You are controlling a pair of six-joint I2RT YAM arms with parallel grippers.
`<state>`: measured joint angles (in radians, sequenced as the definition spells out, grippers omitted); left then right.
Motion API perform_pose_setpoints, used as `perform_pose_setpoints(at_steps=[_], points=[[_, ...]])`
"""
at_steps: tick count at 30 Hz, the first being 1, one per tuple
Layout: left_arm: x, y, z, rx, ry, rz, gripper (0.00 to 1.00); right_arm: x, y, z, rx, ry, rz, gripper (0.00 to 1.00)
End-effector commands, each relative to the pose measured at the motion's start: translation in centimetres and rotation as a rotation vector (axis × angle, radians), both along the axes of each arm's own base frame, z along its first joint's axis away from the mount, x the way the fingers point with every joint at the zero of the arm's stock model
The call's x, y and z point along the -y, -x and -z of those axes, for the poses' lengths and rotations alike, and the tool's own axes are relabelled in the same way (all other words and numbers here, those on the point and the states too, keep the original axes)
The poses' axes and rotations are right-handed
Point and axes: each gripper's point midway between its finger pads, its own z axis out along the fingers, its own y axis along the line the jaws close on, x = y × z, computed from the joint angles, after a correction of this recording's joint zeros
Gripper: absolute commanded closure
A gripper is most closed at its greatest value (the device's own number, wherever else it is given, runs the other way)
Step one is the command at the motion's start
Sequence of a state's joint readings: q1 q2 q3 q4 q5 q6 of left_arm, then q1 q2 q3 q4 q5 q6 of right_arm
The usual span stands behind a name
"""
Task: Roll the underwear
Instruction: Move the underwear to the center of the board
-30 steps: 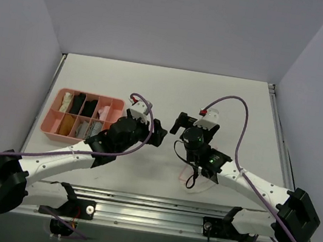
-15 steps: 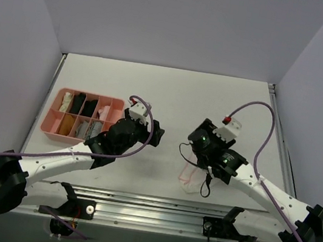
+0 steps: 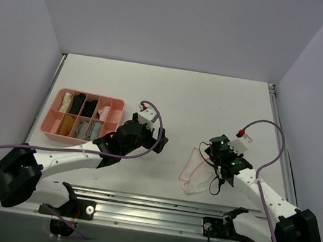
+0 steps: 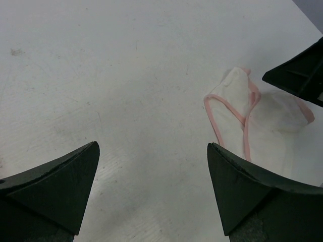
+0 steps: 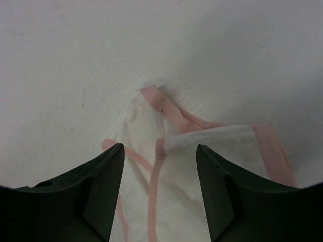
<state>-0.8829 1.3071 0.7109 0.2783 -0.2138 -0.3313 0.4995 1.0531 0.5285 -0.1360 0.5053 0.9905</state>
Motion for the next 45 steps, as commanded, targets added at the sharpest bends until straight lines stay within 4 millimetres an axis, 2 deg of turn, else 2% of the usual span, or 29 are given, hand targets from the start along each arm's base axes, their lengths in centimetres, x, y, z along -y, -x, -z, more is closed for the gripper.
perform_pose_setpoints(at_steps=[1,3,5,10,13,14,15,16,17,18,19,20,21,22,23,25,26,28,29,30,33,35,37,38,40,41,42,43,45], points=[[1.7,-0.3,-3.5,0.065,0.065,0.047,0.03,-0.4,-1.1,1.2,-0.011,-0.013,-0.034,0.46],[1.7,-0.4,-3.5,0.065,0.063,0.042,0.03,0.0,-1.2,2.0,-0.032,0.007,-0.03,0.46],[1.6,-0.3,-3.5,0.066,0.062,0.044,0.03,-0.5,-1.8,2.3,-0.022,-0.023,-0.046,0.46],[1.7,-0.5,-3.2,0.061,0.054,0.042,0.02,-0.6,-1.5,3.4,-0.04,-0.038,-0.049,0.48],[1.9,-0.5,-3.3,0.054,0.051,0.044,0.0,-0.5,-1.1,4.3,-0.058,-0.033,-0.054,0.56],[2.0,-0.4,-3.4,0.051,0.054,0.049,0.0,-0.8,-1.2,4.5,-0.061,-0.039,-0.063,0.59],[2.1,-0.3,-3.6,0.052,0.061,0.057,0.0,-1.0,-1.3,4.3,-0.056,-0.037,-0.078,0.68],[2.1,-0.2,-3.7,0.046,0.073,0.06,0.0,-1.3,-1.3,4.4,-0.053,-0.043,-0.09,0.72],[2.1,-0.2,-3.9,0.049,0.081,0.058,0.0,-1.9,-1.7,4.3,-0.036,-0.069,-0.105,0.89],[1.8,-0.3,-4.0,0.052,0.083,0.044,0.0,-2.3,-1.8,4.3,-0.03,-0.087,-0.118,1.0],[1.1,-0.8,-3.9,0.046,0.074,-0.003,0.0,-2.8,-2.0,4.3,-0.025,-0.107,-0.134,1.0],[0.6,-1.3,-3.7,0.038,0.065,-0.038,0.0,-3.7,-2.7,4.3,-0.005,-0.126,-0.16,1.0],[-0.5,-1.9,-2.7,0.006,0.029,-0.084,0.01,-4.6,-3.0,4.4,-0.008,-0.144,-0.2,1.0],[-1.6,-2.7,-2.4,-0.013,0.023,-0.155,0.07,-5.2,-3.5,4.4,-0.004,-0.129,-0.234,1.0],[-2.3,-3.3,-2.4,-0.024,0.021,-0.191,0.09,-7.0,-4.8,3.9,0.019,-0.12,-0.292,1.0],[-4.3,-4.5,-1.9,-0.062,0.036,-0.271,0.11,-8.7,-6.0,3.4,0.026,-0.052,-0.336,1.0],[-5.1,-4.7,-1.4,-0.072,0.038,-0.301,0.12,-11.4,-7.2,2.8,0.027,-0.008,-0.415,1.0],[-6.5,-5.4,-1.7,-0.073,0.08,-0.353,0.12,-14.8,-8.2,2.2,0.033,0.009,-0.518,1.0],[-6.8,-5.4,-1.4,-0.08,0.081,-0.355,0.12,-16.7,-8.3,3.3,0.008,0.034,-0.588,1.0],[-7.0,-5.3,-1.6,-0.085,0.084,-0.361,0.12,-18.7,-9.4,1.9,0.044,0.012,-0.624,1.0],[-7.8,-5.6,-2.0,-0.093,0.083,-0.392,0.12,-21.9,-9.0,1.3,0.075,-0.016,-0.705,1.0],[-7.9,-5.6,-2.1,-0.099,0.083,-0.399,0.12,-22.0,-8.7,0.4,0.101,-0.011,-0.699,1.0],[-7.9,-5.6,-2.2,-0.108,0.09,-0.405,0.12,-20.7,-7.7,0.9,0.082,-0.008,-0.666,1.0],[-8.0,-5.8,-2.1,-0.115,0.094,-0.407,0.12,-19.7,-7.8,-0.3,0.113,0.0,-0.631,1.0],[-7.1,-6.1,-1.9,-0.143,0.121,-0.365,0.12,-17.8,-7.3,0.0,0.108,0.032,-0.591,1.0],[-7.4,-6.7,-1.8,-0.155,0.13,-0.369,0.12,-17.1,-7.4,-0.9,0.13,0.037,-0.569,1.0],[-7.2,-7.0,-0.6,-0.197,0.122,-0.374,0.13,-16.7,-7.5,-1.0,0.133,0.044,-0.566,1.0],[-6.7,-7.4,-0.8,-0.211,0.136,-0.359,0.14,-16.0,-7.6,-0.9,0.127,0.05,-0.558,1.0],[-6.3,-8.2,0.7,-0.252,0.137,-0.351,0.16,-15.6,-7.7,-1.3,0.134,0.05,-0.554,1.0]])
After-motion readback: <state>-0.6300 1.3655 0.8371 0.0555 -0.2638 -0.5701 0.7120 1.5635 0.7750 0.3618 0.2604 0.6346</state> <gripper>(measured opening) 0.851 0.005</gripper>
